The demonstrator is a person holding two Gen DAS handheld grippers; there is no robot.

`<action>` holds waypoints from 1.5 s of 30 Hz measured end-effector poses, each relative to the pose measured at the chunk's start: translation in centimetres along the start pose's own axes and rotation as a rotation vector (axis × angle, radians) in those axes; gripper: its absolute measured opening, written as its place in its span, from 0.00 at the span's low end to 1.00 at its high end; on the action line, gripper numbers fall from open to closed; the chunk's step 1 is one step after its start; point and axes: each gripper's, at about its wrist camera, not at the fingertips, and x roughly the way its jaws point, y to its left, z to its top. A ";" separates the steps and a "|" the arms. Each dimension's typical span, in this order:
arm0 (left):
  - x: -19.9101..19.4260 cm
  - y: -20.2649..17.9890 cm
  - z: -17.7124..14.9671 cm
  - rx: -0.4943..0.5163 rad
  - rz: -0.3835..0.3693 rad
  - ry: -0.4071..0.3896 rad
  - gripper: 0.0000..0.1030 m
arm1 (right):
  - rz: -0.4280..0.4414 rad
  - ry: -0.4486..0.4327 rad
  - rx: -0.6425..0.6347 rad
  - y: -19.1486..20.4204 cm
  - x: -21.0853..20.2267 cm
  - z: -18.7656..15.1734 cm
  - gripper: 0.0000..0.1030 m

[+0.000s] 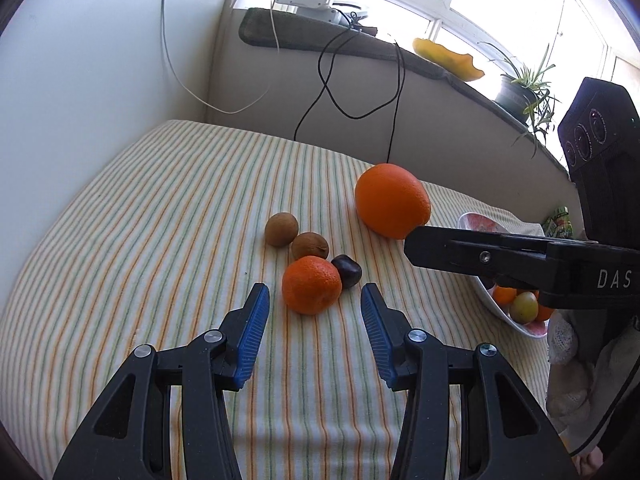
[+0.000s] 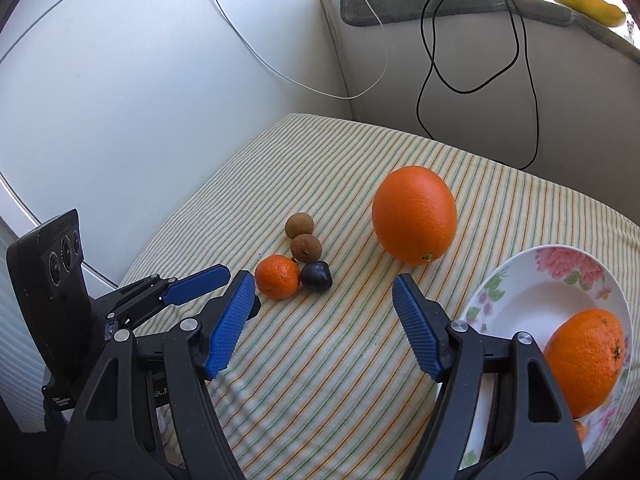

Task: Organize fruits
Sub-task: 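Grasp the small tangerine with the left gripper while the right gripper grasps the dark plum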

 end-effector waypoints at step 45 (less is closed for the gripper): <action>4.0 0.1 0.7 0.048 0.009 0.097 0.35 | 0.147 0.174 0.261 -2.4 8.7 0.7 0.28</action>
